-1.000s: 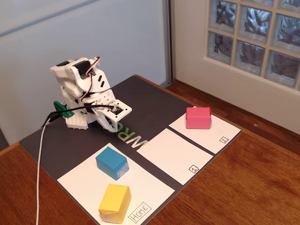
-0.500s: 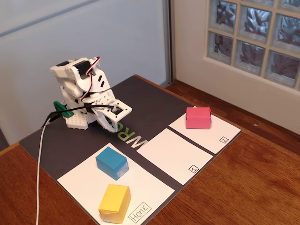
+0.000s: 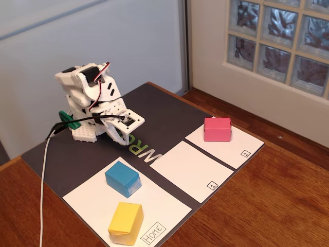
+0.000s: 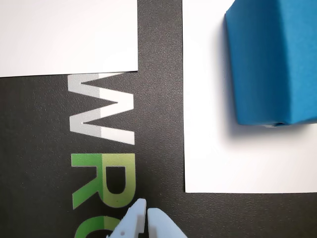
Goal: Move box blue to home
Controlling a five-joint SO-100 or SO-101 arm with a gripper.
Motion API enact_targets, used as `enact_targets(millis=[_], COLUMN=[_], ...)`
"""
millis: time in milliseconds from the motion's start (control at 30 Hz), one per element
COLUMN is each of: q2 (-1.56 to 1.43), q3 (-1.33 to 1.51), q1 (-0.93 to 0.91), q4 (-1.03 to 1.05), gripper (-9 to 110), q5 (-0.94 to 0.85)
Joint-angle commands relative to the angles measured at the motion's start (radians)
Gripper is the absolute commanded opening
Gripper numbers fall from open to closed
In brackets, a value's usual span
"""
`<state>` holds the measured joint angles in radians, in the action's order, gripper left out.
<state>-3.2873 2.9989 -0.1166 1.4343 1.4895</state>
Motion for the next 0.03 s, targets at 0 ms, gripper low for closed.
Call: enact_targets(millis=[0], q2=[-0.052], q3=[0.040], q1=[-0.008], q4=[0.021], gripper=[0], q5=[0.002])
